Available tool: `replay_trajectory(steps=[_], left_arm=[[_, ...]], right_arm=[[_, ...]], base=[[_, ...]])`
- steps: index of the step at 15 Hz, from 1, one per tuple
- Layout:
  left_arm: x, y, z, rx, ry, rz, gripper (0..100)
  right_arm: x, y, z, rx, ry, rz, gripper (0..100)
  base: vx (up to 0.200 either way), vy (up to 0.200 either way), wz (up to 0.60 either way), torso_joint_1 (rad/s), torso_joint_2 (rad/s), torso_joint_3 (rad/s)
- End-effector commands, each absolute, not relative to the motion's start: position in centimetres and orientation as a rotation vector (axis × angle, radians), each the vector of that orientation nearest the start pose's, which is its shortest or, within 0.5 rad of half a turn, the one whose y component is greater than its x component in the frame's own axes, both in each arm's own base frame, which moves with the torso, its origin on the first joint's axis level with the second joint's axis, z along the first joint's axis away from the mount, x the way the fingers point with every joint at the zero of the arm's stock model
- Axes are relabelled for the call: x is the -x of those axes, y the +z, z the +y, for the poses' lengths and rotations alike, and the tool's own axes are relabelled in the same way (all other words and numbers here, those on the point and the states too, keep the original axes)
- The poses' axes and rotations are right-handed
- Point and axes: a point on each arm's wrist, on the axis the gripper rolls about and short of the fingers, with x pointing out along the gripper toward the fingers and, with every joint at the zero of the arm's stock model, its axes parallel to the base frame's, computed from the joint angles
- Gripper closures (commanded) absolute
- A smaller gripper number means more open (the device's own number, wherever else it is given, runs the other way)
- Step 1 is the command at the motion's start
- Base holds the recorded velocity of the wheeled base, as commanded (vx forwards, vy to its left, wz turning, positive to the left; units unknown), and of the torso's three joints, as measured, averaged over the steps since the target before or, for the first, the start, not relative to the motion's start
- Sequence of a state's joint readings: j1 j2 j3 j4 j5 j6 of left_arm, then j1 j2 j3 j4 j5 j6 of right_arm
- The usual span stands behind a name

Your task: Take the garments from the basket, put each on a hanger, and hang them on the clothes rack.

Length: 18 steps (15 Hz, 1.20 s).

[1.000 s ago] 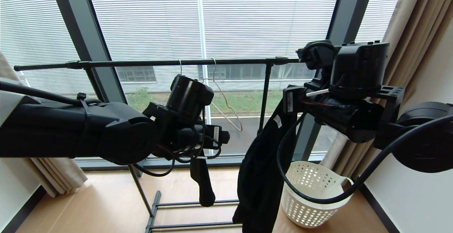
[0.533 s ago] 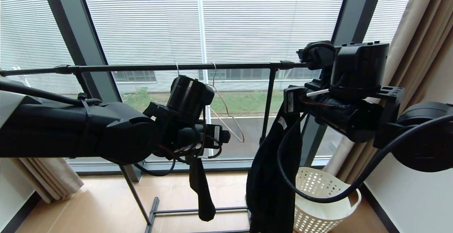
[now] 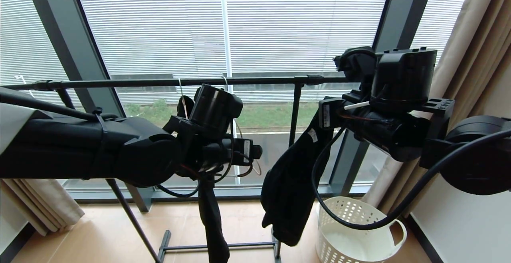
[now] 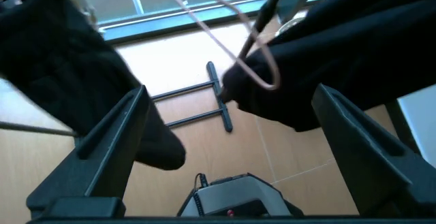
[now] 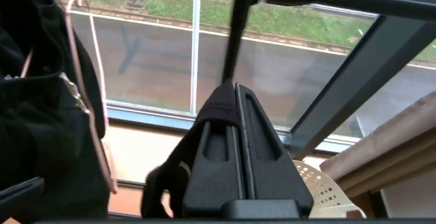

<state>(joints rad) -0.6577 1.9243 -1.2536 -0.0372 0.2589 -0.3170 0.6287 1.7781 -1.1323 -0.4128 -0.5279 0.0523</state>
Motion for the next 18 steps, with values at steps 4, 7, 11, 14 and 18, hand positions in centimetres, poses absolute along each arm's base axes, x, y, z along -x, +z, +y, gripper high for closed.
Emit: replay_trajectory(steps=[4, 7, 11, 14, 18], left_arm=[[-30.7, 16.3, -22.2, 0.016, -0.242, 0.621, 0], [-32.7, 15.3, -22.1, -0.002, -0.107, 0.591, 0], [-35.4, 13.8, -22.2, 0.015, -0.038, 0.590, 0], [-35.8, 13.1, -21.8, 0.001, 0.006, 0.594, 0], [-36.1, 13.0, -21.1, -0.002, 0.056, 0.587, 0]], right_arm=[[-28.5, 22.5, 19.3, 0.077, 0.096, 0.200, 100], [-28.5, 22.5, 19.3, 0.077, 0.096, 0.200, 100], [-28.4, 22.5, 19.3, 0.077, 0.096, 0.200, 100], [-28.5, 22.5, 19.3, 0.076, 0.096, 0.199, 100], [-28.5, 22.5, 19.3, 0.076, 0.096, 0.199, 100]], base=[[0.000, 0.000, 0.00, 0.000, 0.00, 0.000], [0.000, 0.000, 0.00, 0.000, 0.00, 0.000], [0.000, 0.000, 0.00, 0.000, 0.00, 0.000], [0.000, 0.000, 0.00, 0.000, 0.00, 0.000], [0.000, 0.000, 0.00, 0.000, 0.00, 0.000]])
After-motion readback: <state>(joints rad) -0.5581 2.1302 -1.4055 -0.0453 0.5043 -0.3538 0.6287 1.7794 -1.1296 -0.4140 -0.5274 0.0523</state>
